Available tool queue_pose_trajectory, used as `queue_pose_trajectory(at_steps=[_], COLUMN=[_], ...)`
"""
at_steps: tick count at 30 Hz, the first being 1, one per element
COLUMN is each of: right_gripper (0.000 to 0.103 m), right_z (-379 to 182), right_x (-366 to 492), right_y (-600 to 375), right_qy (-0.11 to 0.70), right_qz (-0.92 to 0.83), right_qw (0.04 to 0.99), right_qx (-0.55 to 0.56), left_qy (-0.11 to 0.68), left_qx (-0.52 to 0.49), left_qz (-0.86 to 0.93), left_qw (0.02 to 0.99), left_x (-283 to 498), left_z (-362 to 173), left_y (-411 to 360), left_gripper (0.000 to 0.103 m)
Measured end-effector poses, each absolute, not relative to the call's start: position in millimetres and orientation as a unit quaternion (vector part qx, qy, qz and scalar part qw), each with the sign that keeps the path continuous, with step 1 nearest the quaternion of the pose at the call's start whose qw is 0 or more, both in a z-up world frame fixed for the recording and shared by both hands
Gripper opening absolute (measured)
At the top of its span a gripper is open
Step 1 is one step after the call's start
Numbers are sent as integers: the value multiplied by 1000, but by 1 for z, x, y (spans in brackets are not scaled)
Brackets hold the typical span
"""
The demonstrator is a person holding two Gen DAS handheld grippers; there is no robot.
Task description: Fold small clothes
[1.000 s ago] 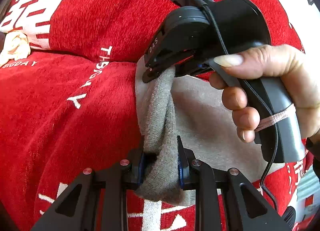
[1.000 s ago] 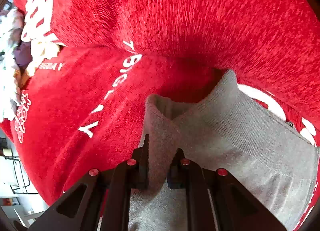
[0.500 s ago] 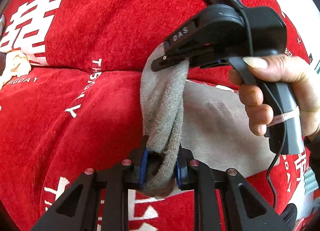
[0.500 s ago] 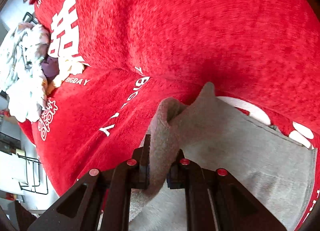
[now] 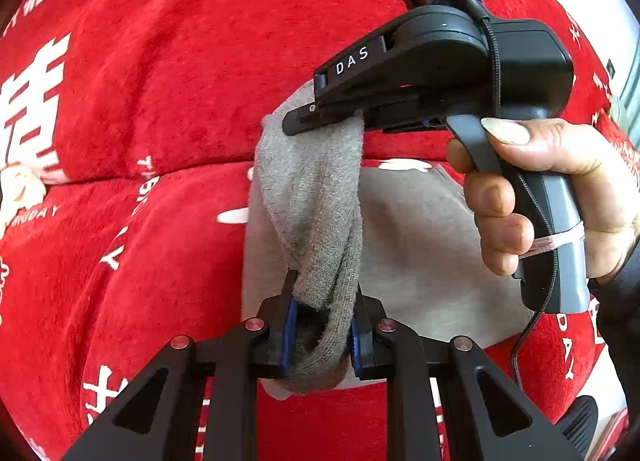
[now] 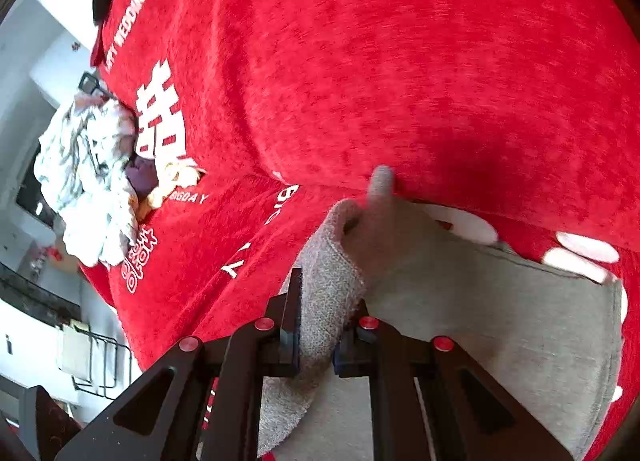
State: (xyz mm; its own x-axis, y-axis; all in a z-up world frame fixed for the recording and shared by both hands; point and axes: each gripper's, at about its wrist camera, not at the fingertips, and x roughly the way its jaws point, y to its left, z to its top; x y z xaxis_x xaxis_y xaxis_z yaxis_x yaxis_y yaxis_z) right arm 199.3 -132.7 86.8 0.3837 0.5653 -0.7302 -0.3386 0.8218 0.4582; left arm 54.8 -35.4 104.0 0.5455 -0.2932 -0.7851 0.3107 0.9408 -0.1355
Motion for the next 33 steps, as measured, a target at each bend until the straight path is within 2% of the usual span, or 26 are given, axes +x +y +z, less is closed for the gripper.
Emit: queue_pose_trajectory(at_steps=[14, 33], right_gripper=[12, 12], right_z=[97, 60], right_x=[183, 174], right_y=[-237, -340], right_qy=[452, 453], right_qz=[295, 286], right_qw=[826, 821], right_qx=[164, 199], left_qy=[451, 479], left_qx=[55, 104], left_qz=[-199, -231], left_qw=[868, 840], left_x=[46, 38], left_z=[129, 97], left_y=[-130, -222], left_gripper=[22, 22])
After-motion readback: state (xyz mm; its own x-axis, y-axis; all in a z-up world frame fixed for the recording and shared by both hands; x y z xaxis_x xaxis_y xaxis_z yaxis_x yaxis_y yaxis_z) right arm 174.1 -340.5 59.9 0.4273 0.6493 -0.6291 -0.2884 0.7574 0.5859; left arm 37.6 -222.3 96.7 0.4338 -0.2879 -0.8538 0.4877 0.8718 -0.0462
